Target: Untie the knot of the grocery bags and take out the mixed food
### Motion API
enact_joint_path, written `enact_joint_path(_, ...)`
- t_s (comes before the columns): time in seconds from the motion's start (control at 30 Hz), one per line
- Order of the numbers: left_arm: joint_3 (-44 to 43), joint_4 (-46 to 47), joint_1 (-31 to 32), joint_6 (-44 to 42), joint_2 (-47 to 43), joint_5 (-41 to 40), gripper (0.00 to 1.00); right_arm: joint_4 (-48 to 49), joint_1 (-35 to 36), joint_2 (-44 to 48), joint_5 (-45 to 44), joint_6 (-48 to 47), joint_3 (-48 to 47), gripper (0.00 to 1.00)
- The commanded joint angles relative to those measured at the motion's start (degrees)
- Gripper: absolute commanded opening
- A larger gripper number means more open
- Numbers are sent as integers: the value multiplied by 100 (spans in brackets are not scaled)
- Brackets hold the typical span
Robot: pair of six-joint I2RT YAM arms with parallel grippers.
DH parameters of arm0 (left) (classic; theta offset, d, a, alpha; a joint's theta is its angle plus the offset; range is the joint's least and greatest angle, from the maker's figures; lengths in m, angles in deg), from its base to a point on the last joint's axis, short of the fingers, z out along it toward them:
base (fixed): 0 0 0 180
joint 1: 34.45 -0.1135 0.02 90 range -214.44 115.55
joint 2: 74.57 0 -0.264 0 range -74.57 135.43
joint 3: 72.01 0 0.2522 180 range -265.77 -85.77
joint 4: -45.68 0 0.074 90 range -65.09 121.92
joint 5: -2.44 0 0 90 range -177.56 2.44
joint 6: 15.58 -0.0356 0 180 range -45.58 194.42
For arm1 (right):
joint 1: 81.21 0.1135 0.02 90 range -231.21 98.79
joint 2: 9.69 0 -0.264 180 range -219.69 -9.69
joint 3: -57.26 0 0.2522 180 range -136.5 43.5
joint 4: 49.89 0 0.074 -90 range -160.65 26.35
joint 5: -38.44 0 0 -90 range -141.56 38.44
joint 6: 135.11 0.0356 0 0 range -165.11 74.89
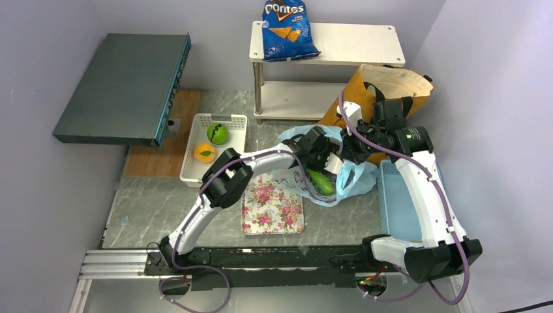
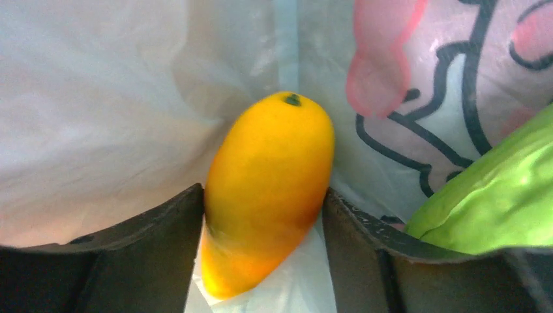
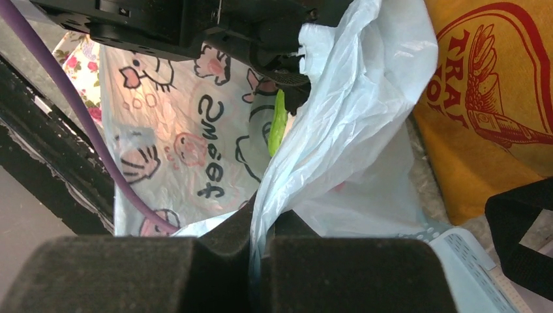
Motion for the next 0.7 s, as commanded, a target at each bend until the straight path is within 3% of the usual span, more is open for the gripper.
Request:
enact_joint_path(0.0,-553,-1282,12,463,11,693,61,-58,11,37,28,-131,-135,0)
enact_joint_path(0.13,-43,-1225,30,731,-581,1165,38,-48,10,60,-166,-184,-99,0)
enact_joint_path(0.23,855,-458,45,970,-1407,1371,28,-4,6,81,-348,-195,-21,0)
enact_joint_path(0.27,1459,192,57,1240,-1894,1485,26,15,-2,131,-397,-220,25,0)
enact_joint_path(0.5,2121,1387,62,2640,-2877,1654,26,84,-6,376,-469,-349,243,0)
enact_joint_path(0.67,2350,1776,154,3513,-3450,2347,27,246,-7,392,-474,-332,347,0)
